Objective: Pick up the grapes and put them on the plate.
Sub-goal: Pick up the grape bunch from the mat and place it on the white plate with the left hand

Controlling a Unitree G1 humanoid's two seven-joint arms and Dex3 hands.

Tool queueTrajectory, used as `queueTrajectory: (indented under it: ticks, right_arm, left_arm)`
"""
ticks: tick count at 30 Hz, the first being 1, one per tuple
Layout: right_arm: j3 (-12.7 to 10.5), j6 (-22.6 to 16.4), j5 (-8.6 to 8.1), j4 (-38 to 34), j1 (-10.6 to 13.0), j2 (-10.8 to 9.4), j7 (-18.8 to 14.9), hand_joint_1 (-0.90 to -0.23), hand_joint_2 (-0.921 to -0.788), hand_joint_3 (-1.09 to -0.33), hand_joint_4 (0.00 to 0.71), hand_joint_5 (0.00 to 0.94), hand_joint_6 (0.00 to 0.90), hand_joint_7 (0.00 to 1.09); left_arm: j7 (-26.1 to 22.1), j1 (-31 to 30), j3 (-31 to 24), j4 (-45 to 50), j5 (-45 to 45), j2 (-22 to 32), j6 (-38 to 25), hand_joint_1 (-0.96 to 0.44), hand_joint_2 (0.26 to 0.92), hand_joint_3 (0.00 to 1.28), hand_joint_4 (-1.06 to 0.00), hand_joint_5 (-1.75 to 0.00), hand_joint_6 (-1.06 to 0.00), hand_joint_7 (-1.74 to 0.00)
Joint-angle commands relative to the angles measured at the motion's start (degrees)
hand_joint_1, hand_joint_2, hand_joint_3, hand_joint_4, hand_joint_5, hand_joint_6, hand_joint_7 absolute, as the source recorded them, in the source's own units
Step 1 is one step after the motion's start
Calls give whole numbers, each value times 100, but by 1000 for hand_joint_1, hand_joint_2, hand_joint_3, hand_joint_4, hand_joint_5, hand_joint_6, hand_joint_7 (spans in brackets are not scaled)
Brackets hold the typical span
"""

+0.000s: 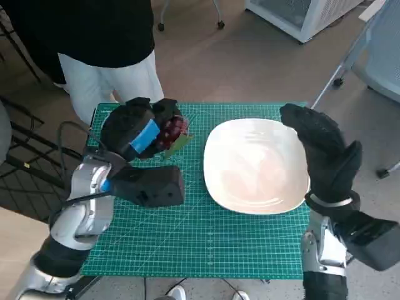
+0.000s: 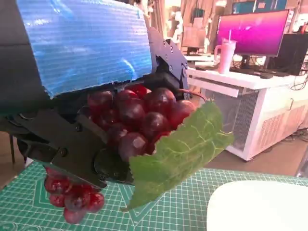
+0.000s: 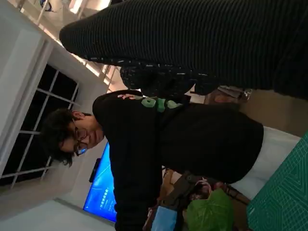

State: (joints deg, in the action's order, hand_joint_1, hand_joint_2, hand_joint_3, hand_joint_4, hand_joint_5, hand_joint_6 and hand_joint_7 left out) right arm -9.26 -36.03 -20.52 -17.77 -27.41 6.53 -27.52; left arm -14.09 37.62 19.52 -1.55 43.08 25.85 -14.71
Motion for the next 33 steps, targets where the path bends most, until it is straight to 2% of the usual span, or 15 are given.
queueTrajectory:
  ticks: [1, 4, 10, 22, 27, 33]
  right_arm:
    - [-29, 67, -107, 75, 100, 14, -31, -521, -921, -586, 319, 3, 39, 512]
    - [-45, 88, -147, 138, 128, 35, -49, -526, -921, -583, 320, 4, 41, 510]
    - [-82, 119, -242, 282, 216, 87, -89, -535, -921, -574, 323, 4, 48, 502]
    - [-180, 167, -317, 661, 496, 163, -63, -530, -921, -558, 321, 3, 61, 477]
    - [-231, 163, -321, 714, 552, 178, -51, -533, -921, -553, 322, 2, 82, 443]
    - [-258, 121, -233, 771, 614, 167, 32, -537, -921, -551, 323, 2, 93, 426]
  left_arm:
    - [-255, 586, 330, -318, 48, -426, 63, 2, 921, 150, -567, -1289, -558, -1252]
    - [-396, 889, 499, -594, 66, -648, 62, 2, 921, 177, -530, -1323, -532, -1288]
    - [-408, 1515, 842, -1439, 94, -1091, 282, 5, 921, 211, -465, -1528, -560, -1106]
    - [-391, 2477, 1208, -3055, -51, -2019, 584, 2, 921, 189, -554, -1437, -516, -1149]
    - [-333, 2736, 1266, -3622, -122, -2348, 732, 2, 921, 192, -531, -1479, -532, -1117]
    - [-225, 2910, 1244, -4121, -211, -2604, 933, 2, 921, 219, -465, -1561, -544, -1093]
